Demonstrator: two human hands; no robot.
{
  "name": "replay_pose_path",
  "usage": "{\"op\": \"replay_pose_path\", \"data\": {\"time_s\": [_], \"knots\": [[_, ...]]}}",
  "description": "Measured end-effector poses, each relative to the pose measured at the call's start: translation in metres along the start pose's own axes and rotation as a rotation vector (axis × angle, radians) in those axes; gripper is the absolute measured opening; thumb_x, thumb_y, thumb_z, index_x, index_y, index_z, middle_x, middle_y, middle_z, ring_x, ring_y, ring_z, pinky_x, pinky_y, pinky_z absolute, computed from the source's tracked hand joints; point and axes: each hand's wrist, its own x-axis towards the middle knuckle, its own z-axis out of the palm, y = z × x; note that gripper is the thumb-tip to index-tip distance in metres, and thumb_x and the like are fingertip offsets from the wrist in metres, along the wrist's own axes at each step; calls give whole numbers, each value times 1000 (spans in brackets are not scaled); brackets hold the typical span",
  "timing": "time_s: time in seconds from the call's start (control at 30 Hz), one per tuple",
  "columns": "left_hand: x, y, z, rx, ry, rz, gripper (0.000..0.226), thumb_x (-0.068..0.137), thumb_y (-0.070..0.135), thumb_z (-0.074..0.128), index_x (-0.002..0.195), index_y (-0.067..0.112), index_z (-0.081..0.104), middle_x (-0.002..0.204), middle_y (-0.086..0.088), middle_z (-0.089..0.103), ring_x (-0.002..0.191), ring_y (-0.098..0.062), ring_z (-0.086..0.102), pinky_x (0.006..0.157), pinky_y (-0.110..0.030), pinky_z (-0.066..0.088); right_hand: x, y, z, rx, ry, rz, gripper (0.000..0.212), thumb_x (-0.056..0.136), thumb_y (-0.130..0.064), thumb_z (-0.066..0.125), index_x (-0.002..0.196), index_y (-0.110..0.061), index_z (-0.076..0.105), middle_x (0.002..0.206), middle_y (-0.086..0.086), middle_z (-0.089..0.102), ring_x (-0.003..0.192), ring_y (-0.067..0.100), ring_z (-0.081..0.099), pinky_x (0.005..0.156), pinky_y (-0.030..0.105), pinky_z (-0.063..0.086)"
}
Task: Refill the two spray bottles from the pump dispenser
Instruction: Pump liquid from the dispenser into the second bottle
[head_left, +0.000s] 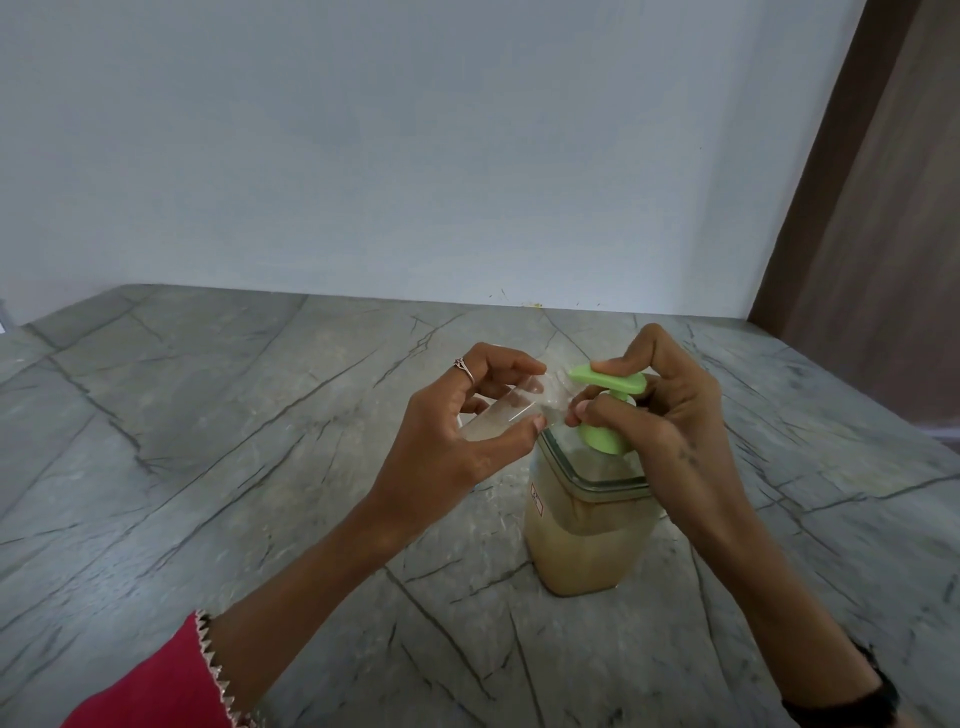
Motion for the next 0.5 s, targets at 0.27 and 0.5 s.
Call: {"op": "replay_pose_path", "data": {"time_s": [0.27, 0.5], "knots": [[1, -1, -3, 1, 14, -10, 29, 72, 34, 63, 100, 33, 57, 101, 13, 65, 93, -4, 63, 77, -17, 49, -6, 3, 1, 43, -65, -11, 28, 76, -16, 67, 96, -29, 53, 83, 7, 71, 76, 22, 69, 64, 23, 54], [1, -1, -3, 0, 16, -19, 30, 72, 35, 63, 100, 31, 57, 101, 12, 66, 95, -6, 63, 77, -19, 50, -9, 6, -2, 57, -126, -60, 30, 79, -33, 62, 104, -45, 52, 91, 4, 72, 86, 18, 69, 70, 20, 51]]}}
